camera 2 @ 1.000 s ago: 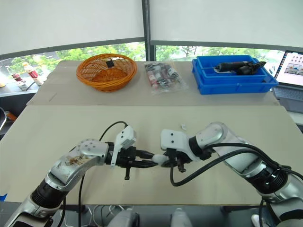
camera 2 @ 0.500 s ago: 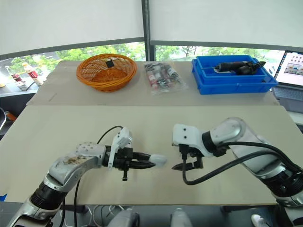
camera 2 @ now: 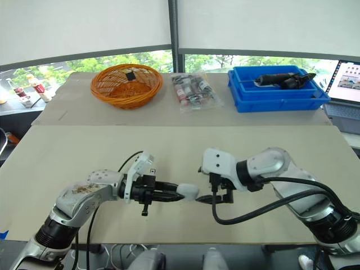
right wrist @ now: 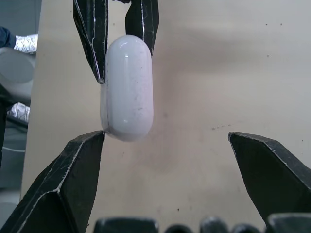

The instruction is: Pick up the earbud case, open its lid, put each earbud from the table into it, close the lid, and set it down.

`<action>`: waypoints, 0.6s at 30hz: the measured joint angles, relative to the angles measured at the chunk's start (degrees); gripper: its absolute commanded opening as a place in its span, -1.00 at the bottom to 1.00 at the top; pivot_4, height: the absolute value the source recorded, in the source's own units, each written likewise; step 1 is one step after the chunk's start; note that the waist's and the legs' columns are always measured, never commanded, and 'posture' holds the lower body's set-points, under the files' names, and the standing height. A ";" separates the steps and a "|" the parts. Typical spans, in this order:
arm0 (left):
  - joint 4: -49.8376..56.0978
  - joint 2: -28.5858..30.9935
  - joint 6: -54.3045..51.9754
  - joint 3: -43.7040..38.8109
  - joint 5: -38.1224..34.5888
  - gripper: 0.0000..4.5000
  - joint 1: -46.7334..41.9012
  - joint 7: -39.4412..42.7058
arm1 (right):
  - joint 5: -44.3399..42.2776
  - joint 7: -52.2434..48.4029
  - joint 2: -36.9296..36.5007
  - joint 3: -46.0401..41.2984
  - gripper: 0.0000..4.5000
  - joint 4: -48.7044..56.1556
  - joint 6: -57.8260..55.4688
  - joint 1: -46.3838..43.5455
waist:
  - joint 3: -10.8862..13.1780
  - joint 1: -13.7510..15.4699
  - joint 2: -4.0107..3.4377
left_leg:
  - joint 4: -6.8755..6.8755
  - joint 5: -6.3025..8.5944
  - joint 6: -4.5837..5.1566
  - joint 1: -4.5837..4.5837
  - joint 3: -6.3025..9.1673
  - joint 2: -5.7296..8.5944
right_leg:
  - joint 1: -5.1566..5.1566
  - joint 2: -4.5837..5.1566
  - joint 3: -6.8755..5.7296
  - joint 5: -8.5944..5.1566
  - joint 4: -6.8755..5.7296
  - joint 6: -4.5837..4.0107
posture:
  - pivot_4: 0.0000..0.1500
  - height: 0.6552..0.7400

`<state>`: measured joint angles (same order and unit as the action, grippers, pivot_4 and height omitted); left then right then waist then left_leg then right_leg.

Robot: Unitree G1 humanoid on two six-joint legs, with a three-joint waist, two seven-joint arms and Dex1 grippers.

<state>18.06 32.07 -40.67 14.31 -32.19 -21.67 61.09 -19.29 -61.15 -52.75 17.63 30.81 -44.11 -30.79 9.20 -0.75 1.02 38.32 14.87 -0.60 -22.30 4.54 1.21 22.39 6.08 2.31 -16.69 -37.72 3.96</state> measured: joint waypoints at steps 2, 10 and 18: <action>0.00 0.27 1.75 0.64 1.40 -0.77 0.01 0.25 | -0.20 0.03 0.79 -0.01 1.00 -0.07 -0.67 -0.55 | 0.00 0.00 0.00 | 0.00 0.00 0.00 0.00 0.00 0.00 | 0.00 0.00 0.00 0.00 0.01 0.00 | 1.00 1.00; -0.02 -0.96 5.40 1.73 3.27 -0.77 0.20 -0.25 | -5.59 -0.09 2.46 -0.93 1.00 0.44 -7.20 -3.95 | 0.00 0.02 0.00 | 0.01 0.00 0.00 -0.01 0.01 0.00 | 0.00 0.00 0.00 0.00 0.00 0.00 | 1.00 1.00; -0.08 0.28 7.32 2.40 5.16 -0.77 0.33 0.52 | -5.66 1.65 2.84 -0.82 1.00 0.02 -7.87 -6.74 | 0.00 -0.01 0.00 | 0.01 0.00 0.00 0.01 0.00 0.00 | 0.00 0.00 -0.01 0.00 -0.01 0.00 | 1.00 1.00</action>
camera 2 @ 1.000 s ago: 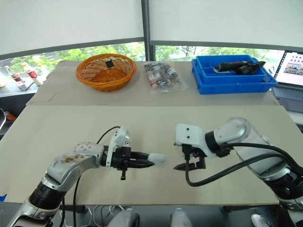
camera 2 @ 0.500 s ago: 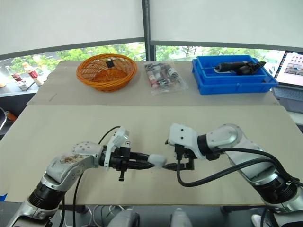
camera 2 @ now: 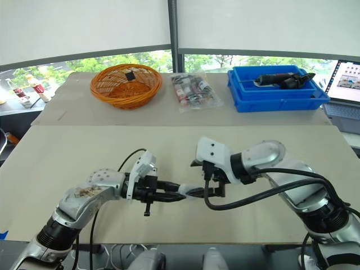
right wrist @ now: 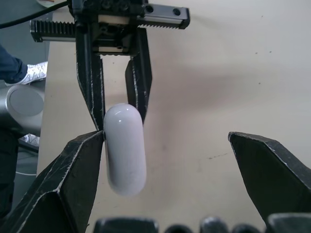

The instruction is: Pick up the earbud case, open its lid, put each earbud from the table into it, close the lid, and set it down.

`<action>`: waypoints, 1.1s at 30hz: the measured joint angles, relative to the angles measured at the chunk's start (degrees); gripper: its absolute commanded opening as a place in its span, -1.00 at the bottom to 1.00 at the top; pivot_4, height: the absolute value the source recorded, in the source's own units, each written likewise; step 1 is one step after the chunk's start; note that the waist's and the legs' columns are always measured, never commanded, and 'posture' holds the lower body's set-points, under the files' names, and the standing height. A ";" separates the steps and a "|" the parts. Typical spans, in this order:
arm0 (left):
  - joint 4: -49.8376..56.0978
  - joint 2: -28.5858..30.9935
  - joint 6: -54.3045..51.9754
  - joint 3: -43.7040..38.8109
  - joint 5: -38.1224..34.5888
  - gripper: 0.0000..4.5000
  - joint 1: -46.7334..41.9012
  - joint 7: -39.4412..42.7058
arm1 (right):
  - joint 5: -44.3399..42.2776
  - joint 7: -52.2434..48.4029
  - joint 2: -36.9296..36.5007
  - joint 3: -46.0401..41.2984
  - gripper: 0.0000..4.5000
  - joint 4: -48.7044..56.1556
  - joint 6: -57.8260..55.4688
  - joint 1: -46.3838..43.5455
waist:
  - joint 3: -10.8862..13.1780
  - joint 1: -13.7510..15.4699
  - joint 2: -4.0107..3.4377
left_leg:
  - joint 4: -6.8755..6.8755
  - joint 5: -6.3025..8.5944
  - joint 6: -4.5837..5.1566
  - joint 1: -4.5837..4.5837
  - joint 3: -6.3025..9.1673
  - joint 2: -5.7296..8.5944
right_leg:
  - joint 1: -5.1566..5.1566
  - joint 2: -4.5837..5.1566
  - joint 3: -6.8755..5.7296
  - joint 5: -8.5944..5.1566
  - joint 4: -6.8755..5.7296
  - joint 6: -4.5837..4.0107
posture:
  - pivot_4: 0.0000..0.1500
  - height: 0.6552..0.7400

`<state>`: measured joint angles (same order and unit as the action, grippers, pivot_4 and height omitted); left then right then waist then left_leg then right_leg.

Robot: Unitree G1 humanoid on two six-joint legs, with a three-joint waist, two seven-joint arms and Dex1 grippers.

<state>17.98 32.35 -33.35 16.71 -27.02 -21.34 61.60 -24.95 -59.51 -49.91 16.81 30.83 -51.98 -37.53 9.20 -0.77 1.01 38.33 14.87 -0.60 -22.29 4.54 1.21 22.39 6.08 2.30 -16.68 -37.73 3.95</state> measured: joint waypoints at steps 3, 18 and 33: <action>-0.18 0.00 0.66 0.09 0.20 -0.77 0.11 0.15 | 0.01 -0.09 -0.08 -0.01 1.00 -0.05 0.01 -0.27 | 0.00 0.07 0.00 | 0.00 0.00 0.00 -0.02 0.00 0.01 | 0.00 0.00 0.00 0.00 0.01 0.00 | 1.00 1.00; -0.79 0.23 1.44 0.01 0.06 -0.77 1.97 1.95 | 0.00 0.28 -1.07 -2.63 1.00 -2.20 0.49 0.27 | 0.00 0.01 0.00 | 0.01 0.00 0.00 -0.01 0.00 0.00 | 0.00 0.01 0.00 0.00 0.00 0.00 | 1.00 1.00; -10.08 -9.59 25.57 -9.47 8.97 -0.77 9.27 -12.21 | 0.55 6.22 3.87 -25.49 1.00 0.22 20.21 28.23 | 0.00 1.10 0.01 | 0.05 0.00 0.00 0.01 -0.06 0.02 | -0.05 0.04 0.06 0.01 0.00 0.00 | 1.00 1.00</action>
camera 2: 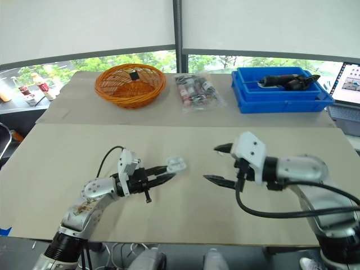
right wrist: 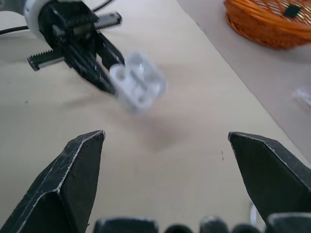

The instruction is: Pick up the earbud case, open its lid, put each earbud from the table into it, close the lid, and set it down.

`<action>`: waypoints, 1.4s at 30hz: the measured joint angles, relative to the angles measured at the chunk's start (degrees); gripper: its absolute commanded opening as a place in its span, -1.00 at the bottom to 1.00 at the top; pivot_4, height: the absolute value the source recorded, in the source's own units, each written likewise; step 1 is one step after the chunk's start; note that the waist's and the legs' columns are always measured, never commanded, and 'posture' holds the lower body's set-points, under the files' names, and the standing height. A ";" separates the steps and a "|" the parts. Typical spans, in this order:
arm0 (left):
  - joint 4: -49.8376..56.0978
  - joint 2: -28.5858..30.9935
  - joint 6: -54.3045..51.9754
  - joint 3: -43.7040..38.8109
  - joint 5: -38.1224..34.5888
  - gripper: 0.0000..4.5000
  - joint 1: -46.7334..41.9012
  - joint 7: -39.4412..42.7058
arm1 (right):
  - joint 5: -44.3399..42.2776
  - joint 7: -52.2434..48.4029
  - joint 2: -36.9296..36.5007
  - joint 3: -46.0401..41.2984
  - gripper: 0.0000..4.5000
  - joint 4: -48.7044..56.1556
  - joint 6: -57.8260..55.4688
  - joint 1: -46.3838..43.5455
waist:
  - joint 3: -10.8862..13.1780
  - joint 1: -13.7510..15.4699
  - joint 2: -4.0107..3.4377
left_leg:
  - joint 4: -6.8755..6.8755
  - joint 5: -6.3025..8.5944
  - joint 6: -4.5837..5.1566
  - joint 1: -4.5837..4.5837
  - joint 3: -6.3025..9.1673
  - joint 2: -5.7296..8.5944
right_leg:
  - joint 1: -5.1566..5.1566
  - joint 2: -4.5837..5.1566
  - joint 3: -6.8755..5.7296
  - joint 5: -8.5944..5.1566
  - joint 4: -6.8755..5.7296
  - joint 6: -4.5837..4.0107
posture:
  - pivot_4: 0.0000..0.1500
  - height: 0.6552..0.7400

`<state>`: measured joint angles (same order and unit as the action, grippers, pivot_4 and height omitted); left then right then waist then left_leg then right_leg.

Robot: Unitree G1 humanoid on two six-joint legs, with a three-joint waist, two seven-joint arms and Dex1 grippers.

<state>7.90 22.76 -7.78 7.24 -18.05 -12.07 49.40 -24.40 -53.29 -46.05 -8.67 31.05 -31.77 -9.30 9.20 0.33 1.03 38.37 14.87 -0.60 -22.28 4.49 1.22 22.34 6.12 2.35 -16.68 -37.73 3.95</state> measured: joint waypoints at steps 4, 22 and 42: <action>-1.34 -0.93 3.73 -1.15 1.33 -0.77 2.46 -2.74 | 2.61 3.94 5.70 -9.54 1.00 -0.45 8.17 14.57 | 0.00 0.42 0.00 | -0.01 0.00 0.00 0.03 -0.05 0.02 | -0.02 0.00 0.01 0.00 -0.03 0.00 | 1.00 1.00; -5.40 -1.01 10.15 -3.80 3.47 -0.77 3.60 -6.24 | 7.52 8.16 15.10 -24.70 1.00 -19.07 33.09 36.45 | -0.01 -0.48 -0.02 | -0.17 0.00 0.00 0.29 -0.17 -0.01 | -0.19 -0.02 0.08 -0.01 0.00 0.01 | 1.00 1.00; -3.82 -0.90 9.84 -3.71 3.42 -0.77 4.29 -7.37 | 5.13 13.54 11.70 -20.00 1.00 -9.87 24.71 27.46 | -0.04 -1.20 -0.07 | -0.16 0.00 0.00 0.32 -0.11 -0.05 | -0.19 -0.05 0.15 -0.01 -0.05 0.01 | 1.00 1.00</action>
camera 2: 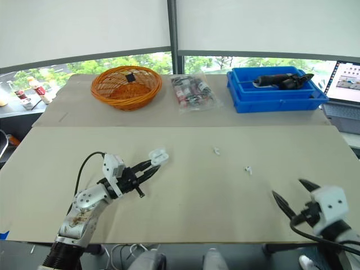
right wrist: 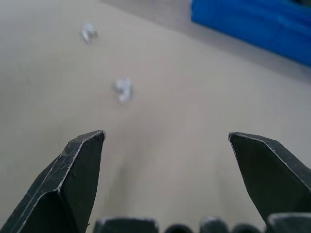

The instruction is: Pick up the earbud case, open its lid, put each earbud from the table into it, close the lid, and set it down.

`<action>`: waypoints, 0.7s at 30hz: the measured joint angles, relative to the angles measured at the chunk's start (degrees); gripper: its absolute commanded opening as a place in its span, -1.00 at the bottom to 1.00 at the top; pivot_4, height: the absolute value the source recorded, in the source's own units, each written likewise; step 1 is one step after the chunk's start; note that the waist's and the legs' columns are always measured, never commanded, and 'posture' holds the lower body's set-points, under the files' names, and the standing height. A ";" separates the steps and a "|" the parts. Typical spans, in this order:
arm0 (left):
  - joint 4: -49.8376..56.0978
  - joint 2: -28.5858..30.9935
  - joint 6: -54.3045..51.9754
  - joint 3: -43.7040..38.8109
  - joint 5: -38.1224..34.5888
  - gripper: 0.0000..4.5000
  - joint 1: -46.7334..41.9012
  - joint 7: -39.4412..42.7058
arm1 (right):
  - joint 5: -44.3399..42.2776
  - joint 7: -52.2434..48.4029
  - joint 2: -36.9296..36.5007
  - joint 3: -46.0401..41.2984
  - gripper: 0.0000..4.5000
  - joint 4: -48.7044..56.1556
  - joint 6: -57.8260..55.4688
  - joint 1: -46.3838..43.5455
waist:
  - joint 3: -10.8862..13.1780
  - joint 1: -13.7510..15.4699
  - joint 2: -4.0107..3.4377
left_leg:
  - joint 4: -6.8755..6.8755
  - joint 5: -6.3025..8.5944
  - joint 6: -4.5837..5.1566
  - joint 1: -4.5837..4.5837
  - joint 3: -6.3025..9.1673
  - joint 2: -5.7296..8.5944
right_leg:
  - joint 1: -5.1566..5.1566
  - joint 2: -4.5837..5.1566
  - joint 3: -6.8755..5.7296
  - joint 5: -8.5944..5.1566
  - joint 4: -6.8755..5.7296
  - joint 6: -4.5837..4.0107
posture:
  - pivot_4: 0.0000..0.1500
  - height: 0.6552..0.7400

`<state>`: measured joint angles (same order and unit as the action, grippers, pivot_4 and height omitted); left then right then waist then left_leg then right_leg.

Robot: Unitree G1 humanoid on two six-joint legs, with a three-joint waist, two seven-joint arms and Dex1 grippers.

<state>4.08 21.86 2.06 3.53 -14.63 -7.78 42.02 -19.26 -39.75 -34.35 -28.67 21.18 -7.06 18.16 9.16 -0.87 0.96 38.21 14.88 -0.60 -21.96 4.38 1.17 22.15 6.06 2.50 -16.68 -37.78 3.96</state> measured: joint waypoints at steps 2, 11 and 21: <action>0.14 -0.07 -0.35 0.07 0.00 -0.77 -0.10 -0.03 | 0.51 2.06 -1.01 4.50 1.00 3.04 -4.75 -4.84 | 0.00 0.01 0.00 | 0.00 0.00 0.00 -0.01 0.02 0.00 | 0.01 -0.01 -0.04 0.00 -0.02 0.00 | 1.00 1.00; 0.71 -0.20 -1.33 0.37 0.05 -0.77 -0.14 -0.32 | 5.79 13.05 4.44 25.57 1.00 -0.87 -26.13 -31.12 | 0.00 0.21 0.01 | 0.05 -0.01 -0.02 -0.16 0.07 0.07 | 0.10 0.04 -0.09 0.01 0.03 -0.01 | 1.00 1.00; 1.28 -0.53 -1.56 1.30 0.06 -0.77 -0.10 -0.36 | 10.82 8.39 6.46 33.90 1.00 -29.17 -22.36 -48.27 | 0.00 -0.08 0.00 | 0.05 -0.02 -0.03 -0.16 -0.03 0.08 | 0.18 0.03 -0.09 0.01 -0.04 -0.01 | 1.00 1.00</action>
<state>5.36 21.33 0.50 4.83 -14.57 -7.88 41.66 -8.45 -31.36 -27.89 5.22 -7.99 -29.43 -30.11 9.16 -0.95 0.96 38.26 14.86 -0.62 -22.12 4.36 1.25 22.33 6.10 2.41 -16.68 -37.82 3.95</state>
